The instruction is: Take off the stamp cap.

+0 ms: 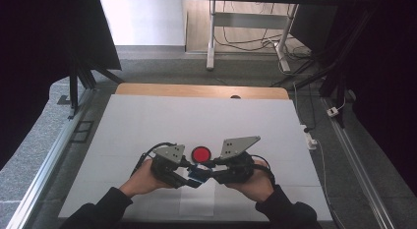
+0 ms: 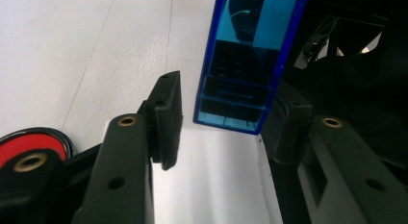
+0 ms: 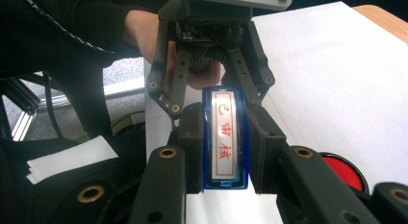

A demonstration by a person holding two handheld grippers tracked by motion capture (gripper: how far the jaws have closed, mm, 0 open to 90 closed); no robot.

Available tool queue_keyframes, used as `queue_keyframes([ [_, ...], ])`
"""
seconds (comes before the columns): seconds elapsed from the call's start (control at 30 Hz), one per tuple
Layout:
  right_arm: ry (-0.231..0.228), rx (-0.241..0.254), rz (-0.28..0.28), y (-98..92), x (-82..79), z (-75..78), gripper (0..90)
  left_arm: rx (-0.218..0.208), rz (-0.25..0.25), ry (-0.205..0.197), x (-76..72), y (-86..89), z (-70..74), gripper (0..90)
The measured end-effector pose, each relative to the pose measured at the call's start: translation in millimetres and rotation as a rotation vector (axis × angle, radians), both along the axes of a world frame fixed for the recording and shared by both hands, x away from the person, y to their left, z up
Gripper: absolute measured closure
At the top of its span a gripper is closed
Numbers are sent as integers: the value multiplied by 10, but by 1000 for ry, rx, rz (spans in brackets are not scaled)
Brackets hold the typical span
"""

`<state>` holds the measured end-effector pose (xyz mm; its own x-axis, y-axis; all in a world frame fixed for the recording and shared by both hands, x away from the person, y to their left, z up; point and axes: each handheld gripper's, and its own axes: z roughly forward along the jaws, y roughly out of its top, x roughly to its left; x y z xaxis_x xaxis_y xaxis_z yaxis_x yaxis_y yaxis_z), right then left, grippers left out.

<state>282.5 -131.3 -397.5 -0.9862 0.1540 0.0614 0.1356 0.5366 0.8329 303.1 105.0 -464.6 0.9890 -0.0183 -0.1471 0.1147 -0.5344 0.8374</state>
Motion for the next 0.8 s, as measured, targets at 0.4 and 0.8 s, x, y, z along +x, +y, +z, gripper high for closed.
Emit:
queue_keyframes([
  [0.4,-7,4,10,-3,-8,7,717,-28,-28,1,4,27,-15,656],
  [0.8,-8,15,24,-11,-17,20,718,-65,-54,35,24,51,-24,679],
])
